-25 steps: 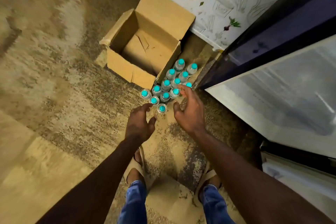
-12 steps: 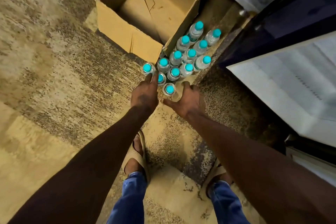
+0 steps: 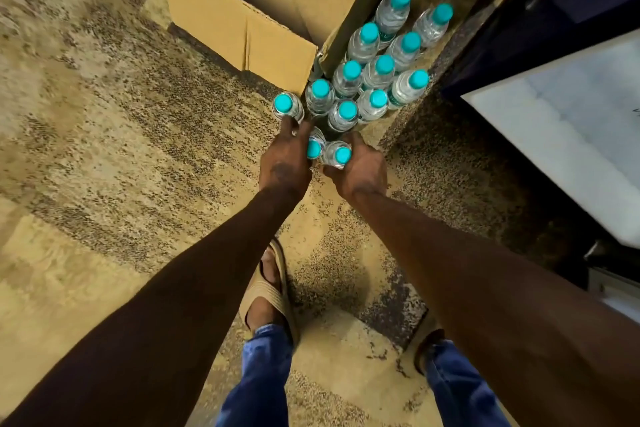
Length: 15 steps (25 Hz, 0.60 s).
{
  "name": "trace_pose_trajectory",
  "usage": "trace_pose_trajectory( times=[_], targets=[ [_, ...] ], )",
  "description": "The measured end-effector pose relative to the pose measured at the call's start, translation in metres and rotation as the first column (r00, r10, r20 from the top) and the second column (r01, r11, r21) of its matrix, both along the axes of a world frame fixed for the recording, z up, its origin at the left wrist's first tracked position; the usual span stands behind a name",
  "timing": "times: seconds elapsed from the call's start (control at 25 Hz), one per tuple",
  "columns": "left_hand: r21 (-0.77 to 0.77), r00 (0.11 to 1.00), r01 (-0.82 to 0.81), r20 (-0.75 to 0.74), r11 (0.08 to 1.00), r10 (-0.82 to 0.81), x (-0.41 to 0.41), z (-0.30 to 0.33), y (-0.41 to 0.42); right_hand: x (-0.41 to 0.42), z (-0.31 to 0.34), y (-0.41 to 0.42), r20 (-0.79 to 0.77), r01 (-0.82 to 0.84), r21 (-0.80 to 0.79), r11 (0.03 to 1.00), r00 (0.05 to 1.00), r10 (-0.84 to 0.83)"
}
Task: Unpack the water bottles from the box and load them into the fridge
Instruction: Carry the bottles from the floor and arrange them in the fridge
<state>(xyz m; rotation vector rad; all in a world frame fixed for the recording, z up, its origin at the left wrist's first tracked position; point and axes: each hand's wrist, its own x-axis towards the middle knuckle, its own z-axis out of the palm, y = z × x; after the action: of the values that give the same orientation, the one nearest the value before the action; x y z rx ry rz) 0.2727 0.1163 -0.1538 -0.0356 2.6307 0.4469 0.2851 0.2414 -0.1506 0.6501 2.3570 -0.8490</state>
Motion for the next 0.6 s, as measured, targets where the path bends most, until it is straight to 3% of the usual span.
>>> trace_pose_trajectory(
  times=[0.12,0.2,0.28,0.32,0.4,0.6],
  targets=[
    [0.254,0.989,-0.111,-0.064,0.961,0.131,0.009,-0.003,-0.009,0.006,-0.007,0.003,-0.071,0.043,-0.103,0.994,0.996,-0.051],
    [0.405,0.967,-0.232,-0.002,0.884,0.254,0.019,-0.006,-0.016,0.011,-0.005,0.014,-0.049,0.110,-0.227,0.968,0.991,-0.125],
    [0.531,0.893,-0.444,0.198,0.721,0.404,0.026,-0.007,-0.024,0.015,0.003,0.028,0.073,0.277,-0.419,0.865,0.959,-0.272],
    [0.568,0.817,-0.573,0.338,0.591,0.468,0.028,-0.004,-0.028,0.017,0.007,0.035,0.127,0.340,-0.491,0.802,0.939,-0.320],
    [0.598,0.702,-0.709,0.549,0.374,0.454,0.029,0.013,-0.030,0.020,0.017,0.049,0.218,0.436,-0.584,0.684,0.897,-0.385],
    [0.603,0.614,-0.786,0.736,0.137,0.285,0.039,0.056,-0.029,0.023,0.050,0.066,0.336,0.510,-0.714,0.480,0.851,-0.403]
  ],
)
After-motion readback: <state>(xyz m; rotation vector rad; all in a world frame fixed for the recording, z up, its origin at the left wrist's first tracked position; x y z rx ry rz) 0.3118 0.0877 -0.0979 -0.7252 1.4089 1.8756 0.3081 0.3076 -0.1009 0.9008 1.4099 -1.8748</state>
